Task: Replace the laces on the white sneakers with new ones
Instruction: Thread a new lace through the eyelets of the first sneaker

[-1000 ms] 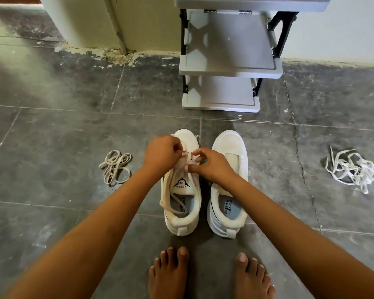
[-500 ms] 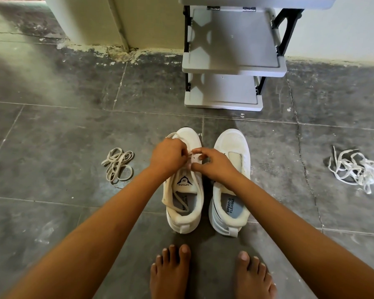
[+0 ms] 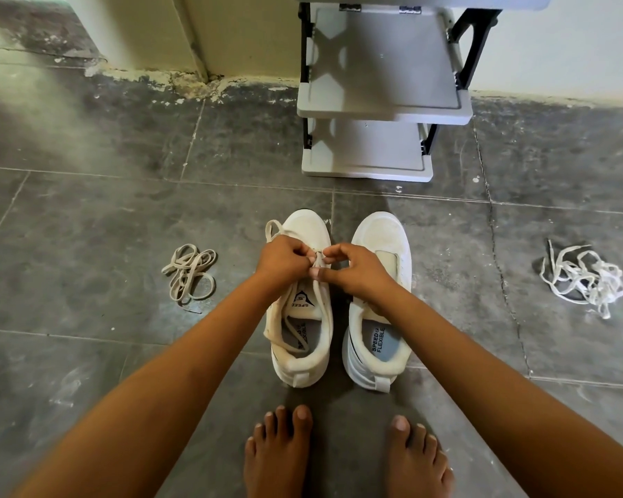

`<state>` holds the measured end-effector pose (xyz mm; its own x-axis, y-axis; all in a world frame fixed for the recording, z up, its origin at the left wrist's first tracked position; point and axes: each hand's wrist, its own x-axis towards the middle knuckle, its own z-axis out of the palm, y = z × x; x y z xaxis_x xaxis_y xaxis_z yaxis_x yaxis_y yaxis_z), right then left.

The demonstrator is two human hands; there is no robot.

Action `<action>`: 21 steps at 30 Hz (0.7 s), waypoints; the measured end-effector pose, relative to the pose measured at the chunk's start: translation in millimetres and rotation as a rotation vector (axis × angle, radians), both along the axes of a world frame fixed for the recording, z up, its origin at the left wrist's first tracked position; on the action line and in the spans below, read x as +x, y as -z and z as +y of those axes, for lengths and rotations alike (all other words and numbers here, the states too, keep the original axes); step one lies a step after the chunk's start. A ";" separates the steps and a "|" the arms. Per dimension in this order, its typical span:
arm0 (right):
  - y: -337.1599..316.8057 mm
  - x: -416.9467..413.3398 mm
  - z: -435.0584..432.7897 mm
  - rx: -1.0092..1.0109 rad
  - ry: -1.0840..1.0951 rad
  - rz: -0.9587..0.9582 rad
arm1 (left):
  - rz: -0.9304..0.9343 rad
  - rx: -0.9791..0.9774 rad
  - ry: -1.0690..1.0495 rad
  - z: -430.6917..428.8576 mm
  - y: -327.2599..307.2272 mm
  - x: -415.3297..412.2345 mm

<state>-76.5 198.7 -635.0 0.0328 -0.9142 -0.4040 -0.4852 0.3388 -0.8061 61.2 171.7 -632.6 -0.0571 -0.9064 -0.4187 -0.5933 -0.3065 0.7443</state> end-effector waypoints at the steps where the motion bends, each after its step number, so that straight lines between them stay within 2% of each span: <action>1: -0.4 0.1 0.8 0.002 0.006 -0.002 | 0.018 0.005 -0.014 0.1 0.4 0.3; 4: -0.3 1.7 2.1 -0.010 0.019 -0.002 | 0.042 -0.013 -0.071 1.3 1.7 -2.2; 7: 0.7 4.7 1.5 -0.011 0.093 -0.030 | -0.039 -0.096 -0.100 1.9 -0.8 -4.8; 9: 2.5 7.9 -0.2 -0.018 0.157 -0.015 | -0.069 -0.119 -0.032 2.1 -3.8 -4.4; 12: 4.9 13.1 -4.5 -0.081 0.161 0.106 | -0.145 -0.179 0.158 3.5 -7.9 -0.1; 15: 4.6 14.5 -7.8 -0.067 0.171 0.143 | -0.252 -0.294 0.205 2.7 -12.9 17.4; 17: 4.0 12.7 -9.0 -0.029 0.192 0.137 | -0.346 -0.247 0.233 2.5 -15.3 30.6; 19: 0.8 12.6 -9.5 0.026 0.250 0.051 | -0.398 -0.133 0.254 7.0 -15.9 35.5; 21: -9.0 12.2 -10.8 0.055 0.330 -0.023 | -0.423 -0.142 0.241 10.7 -13.7 32.0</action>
<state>-64.3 187.9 -626.0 -0.2513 -0.8539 -0.4558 -0.3240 0.5179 -0.7917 93.3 182.3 -618.9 -0.1233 -0.9379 -0.3242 -0.8932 -0.0374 0.4480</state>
